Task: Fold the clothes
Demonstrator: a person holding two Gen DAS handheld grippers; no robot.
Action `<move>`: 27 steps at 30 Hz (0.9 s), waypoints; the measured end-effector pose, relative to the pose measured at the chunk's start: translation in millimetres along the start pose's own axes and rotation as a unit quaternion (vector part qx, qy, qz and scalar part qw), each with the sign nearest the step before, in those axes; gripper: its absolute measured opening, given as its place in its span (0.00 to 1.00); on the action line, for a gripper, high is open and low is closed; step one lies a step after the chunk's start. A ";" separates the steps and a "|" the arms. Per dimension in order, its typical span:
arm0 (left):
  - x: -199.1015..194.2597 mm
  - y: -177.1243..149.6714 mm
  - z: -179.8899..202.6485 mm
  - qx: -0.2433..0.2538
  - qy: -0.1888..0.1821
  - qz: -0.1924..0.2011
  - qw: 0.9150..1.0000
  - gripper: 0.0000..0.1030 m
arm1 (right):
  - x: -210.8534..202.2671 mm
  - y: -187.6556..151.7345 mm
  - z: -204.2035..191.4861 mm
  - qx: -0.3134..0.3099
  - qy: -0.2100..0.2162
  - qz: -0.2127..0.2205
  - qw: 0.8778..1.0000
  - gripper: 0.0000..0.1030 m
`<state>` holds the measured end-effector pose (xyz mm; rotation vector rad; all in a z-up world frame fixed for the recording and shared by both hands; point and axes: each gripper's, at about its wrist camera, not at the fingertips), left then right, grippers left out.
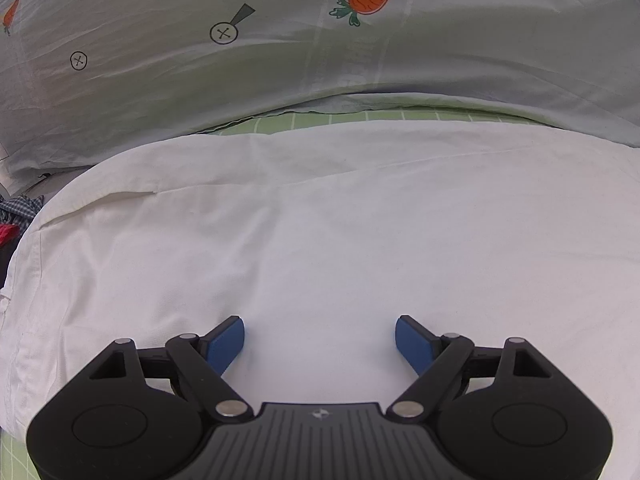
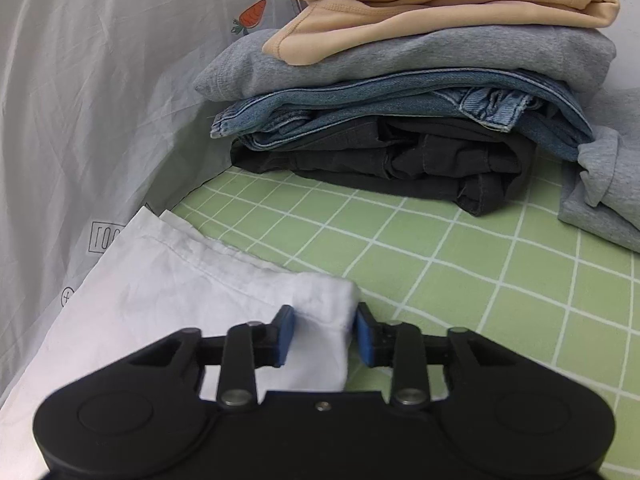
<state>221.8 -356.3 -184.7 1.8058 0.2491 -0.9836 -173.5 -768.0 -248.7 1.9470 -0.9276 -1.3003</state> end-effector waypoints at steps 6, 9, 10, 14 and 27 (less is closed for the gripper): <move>-21.7 4.5 -6.0 0.005 -0.013 0.007 1.000 0.81 | -1.8 25.8 38.4 0.049 -0.024 0.003 0.999 0.02; -37.8 1.8 -17.4 -0.001 -0.014 0.017 1.000 0.81 | -7.4 38.9 46.9 0.007 -0.077 0.015 0.997 0.00; -42.9 -0.3 -20.6 -0.004 -0.013 0.018 1.000 0.81 | -14.2 38.3 48.8 0.013 -0.064 0.012 0.998 0.01; -62.6 -15.0 -40.5 -0.022 0.002 0.018 1.000 0.81 | -41.7 35.9 56.3 0.037 -0.013 -0.001 0.999 0.27; -116.7 -79.6 -154.2 -0.157 0.027 0.005 0.987 0.81 | -152.1 -118.6 -130.6 -0.215 0.131 -0.081 0.964 1.00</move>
Point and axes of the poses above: each gripper's, at about its wrist camera, not at the fingertips, and x roughly the way its jaws point, z to its right, y to its top, and after that the axes turned 11 degrees about z, right-handed
